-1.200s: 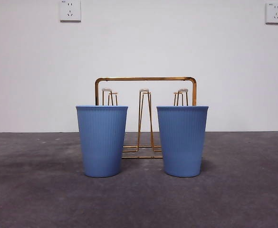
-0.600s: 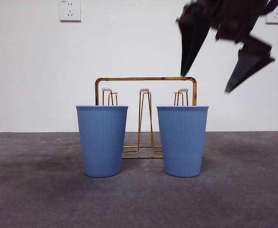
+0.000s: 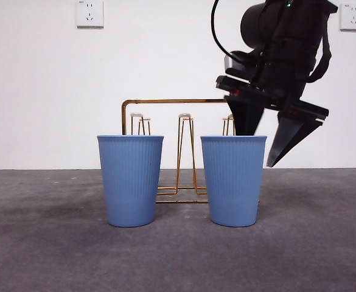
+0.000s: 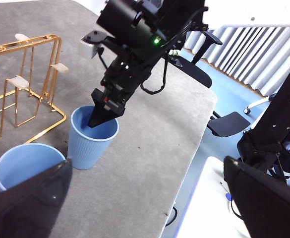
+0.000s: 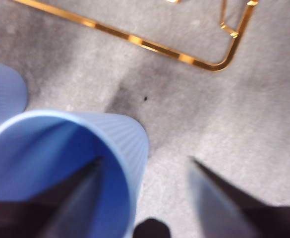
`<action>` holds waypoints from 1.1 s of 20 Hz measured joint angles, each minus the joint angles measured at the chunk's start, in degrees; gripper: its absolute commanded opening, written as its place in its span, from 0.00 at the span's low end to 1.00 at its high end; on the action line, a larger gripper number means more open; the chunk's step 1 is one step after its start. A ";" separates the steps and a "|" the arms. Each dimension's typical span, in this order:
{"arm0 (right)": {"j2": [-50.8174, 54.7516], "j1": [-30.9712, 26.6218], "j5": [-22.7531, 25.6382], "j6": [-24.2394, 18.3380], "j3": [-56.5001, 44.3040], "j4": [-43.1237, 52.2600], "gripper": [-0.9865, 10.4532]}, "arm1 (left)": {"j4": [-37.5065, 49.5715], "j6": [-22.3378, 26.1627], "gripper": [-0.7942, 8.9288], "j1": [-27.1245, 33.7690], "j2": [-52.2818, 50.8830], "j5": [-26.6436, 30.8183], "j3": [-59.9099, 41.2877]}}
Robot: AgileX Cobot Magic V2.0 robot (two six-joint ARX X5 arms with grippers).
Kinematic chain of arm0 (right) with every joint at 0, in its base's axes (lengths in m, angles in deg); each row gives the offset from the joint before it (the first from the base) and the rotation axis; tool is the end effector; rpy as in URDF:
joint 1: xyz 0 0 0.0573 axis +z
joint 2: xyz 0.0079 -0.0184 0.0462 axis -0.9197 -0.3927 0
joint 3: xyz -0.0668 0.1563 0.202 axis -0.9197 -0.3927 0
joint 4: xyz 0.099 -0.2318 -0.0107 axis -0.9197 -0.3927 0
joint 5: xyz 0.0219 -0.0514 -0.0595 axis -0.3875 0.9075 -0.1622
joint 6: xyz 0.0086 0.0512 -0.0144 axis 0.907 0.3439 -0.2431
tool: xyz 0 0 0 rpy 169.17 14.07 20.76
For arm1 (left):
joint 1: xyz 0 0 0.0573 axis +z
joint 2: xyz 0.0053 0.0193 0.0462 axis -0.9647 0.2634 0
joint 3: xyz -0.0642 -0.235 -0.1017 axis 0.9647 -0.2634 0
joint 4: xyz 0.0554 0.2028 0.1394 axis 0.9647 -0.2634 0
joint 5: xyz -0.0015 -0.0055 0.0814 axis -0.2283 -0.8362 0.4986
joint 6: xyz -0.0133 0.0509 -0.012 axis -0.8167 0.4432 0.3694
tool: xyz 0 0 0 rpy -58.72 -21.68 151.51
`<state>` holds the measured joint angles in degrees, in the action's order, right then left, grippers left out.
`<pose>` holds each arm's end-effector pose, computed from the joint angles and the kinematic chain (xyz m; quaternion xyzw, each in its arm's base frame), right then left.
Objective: Pick up cup 1,put cup 1 in the cup rack,pick up cup 2,put cup 2 in the cup rack
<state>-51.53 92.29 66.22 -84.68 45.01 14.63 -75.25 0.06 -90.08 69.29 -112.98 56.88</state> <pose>0.3146 0.1547 0.2311 -0.0541 0.5943 0.2208 0.7714 0.1401 -0.0609 0.3461 -0.0754 0.2335 -0.5092 0.8249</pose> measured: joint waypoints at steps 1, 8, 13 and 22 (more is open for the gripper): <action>-0.52 0.00 -0.20 0.00 0.00 0.00 0.16 | 0.02 -0.02 0.88 0.02 0.04 0.00 0.00; -1.03 0.02 -0.76 -0.90 0.00 -1.18 0.07 | 0.07 -0.46 0.88 -1.22 0.04 -0.02 0.00; 9.49 0.02 -0.90 -2.05 0.00 -2.80 0.07 | 7.65 -3.43 0.88 -1.95 0.33 -4.87 0.00; 37.86 -0.02 -27.21 0.24 6.97 3.89 0.07 | 50.38 -26.75 0.88 -5.01 3.85 -14.71 0.00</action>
<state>-13.67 92.26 39.01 -84.44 51.99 18.52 -24.87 -26.69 -95.09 73.14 -127.69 56.88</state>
